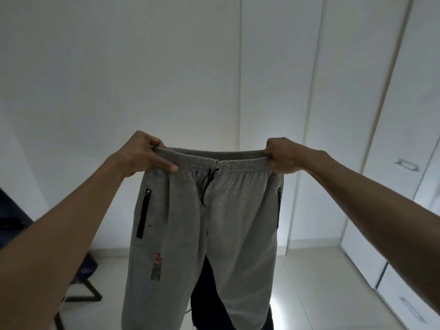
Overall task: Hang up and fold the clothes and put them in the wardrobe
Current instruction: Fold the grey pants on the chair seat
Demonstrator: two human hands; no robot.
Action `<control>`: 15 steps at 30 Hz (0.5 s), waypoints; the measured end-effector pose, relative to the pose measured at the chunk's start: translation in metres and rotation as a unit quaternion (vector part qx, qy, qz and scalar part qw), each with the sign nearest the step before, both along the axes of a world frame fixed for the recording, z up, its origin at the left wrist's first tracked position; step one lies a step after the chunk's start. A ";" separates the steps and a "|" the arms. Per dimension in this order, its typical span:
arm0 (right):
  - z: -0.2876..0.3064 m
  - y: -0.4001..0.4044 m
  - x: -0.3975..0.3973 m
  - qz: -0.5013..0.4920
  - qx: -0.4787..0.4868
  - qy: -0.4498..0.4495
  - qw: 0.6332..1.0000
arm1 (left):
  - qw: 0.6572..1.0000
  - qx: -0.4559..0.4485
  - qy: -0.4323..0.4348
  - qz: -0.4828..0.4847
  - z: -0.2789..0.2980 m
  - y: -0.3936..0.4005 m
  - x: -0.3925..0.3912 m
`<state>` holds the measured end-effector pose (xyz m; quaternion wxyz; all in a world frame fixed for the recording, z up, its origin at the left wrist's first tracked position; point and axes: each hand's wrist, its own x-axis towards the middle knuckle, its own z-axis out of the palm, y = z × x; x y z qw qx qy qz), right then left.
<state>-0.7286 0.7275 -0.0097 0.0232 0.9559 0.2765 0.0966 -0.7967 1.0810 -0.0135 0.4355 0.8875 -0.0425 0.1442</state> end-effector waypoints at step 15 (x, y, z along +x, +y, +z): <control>-0.016 0.005 0.027 0.039 0.355 0.081 0.931 | 0.987 0.083 -0.067 0.117 -0.039 0.018 0.008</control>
